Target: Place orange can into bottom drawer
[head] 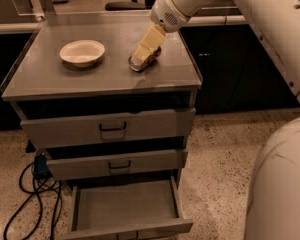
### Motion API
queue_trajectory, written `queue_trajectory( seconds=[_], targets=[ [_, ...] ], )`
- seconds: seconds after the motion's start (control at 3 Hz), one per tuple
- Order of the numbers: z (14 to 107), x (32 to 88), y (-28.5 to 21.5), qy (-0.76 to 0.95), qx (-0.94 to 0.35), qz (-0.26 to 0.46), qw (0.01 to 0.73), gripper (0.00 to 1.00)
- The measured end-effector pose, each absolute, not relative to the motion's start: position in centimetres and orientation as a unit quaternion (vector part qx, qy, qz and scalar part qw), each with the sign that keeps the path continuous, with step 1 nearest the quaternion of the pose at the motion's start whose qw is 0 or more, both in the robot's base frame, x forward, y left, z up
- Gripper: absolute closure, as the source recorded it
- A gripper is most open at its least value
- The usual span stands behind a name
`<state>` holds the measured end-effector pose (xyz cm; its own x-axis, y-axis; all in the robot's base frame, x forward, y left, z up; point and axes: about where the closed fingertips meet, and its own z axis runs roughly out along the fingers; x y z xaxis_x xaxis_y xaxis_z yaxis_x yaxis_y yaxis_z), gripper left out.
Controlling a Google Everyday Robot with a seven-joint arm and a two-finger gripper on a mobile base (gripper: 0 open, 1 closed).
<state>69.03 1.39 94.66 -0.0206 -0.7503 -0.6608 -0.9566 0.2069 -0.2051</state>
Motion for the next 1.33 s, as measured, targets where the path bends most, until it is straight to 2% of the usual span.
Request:
queue_trajectory(
  seconds=[0.33,1.0,1.33],
  targets=[
    [93.2,71.5,-0.5,0.725,-0.577,0.150,0.345,0.00],
    [92.9,72.3,-0.2,0.727,-0.574,0.150,0.346,0.00],
    [92.3,74.5,0.1,0.733,-0.564,0.149,0.350,0.00]
  ],
)
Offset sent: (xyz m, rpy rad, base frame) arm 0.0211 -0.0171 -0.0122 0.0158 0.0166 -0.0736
